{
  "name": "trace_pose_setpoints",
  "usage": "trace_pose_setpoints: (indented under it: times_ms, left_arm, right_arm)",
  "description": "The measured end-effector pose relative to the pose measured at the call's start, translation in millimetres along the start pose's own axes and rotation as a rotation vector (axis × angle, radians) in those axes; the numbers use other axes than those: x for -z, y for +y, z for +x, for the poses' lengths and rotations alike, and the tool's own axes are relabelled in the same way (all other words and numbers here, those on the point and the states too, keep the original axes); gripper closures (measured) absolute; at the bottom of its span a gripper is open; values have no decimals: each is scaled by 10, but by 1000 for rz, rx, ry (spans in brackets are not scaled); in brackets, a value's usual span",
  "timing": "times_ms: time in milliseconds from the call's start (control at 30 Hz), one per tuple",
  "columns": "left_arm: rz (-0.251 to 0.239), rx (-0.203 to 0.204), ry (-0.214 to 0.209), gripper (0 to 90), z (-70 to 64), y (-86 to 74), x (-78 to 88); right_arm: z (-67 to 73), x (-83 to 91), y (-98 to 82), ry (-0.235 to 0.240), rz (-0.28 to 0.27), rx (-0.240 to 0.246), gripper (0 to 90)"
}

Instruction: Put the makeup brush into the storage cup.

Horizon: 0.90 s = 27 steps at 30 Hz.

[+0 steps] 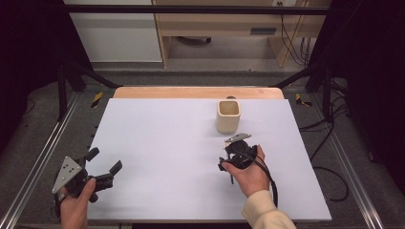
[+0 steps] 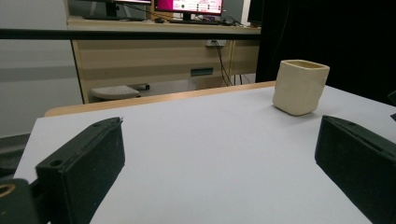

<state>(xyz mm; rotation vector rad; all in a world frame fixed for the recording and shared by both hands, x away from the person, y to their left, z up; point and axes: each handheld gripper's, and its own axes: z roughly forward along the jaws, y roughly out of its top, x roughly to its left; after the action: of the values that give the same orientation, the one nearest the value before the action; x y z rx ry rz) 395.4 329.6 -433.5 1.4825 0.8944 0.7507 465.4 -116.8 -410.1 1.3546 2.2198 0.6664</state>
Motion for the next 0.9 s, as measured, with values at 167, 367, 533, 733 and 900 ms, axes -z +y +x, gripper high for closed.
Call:
trace_pose_setpoints:
  times_ms: [167,367,533,733,900]
  left_arm:
    - [1,2,3,9,7,-5,-9]
    - [2,-3,-11,9,12,-2,-23]
    - [2,-4,-7,9,18,-1,-15]
    - [6,-8,-11,9,1,-2,-29]
    - [11,-17,-16,9,0,-2,-35]
  right_arm:
    - [39,-69,58,-9,30,-22,222]
    - [88,-194,111,-11,84,-50,275]
    - [121,-268,128,-26,113,-47,301]
    - [118,-305,130,-35,119,-51,314]
    - [106,-326,120,-25,131,-57,371]
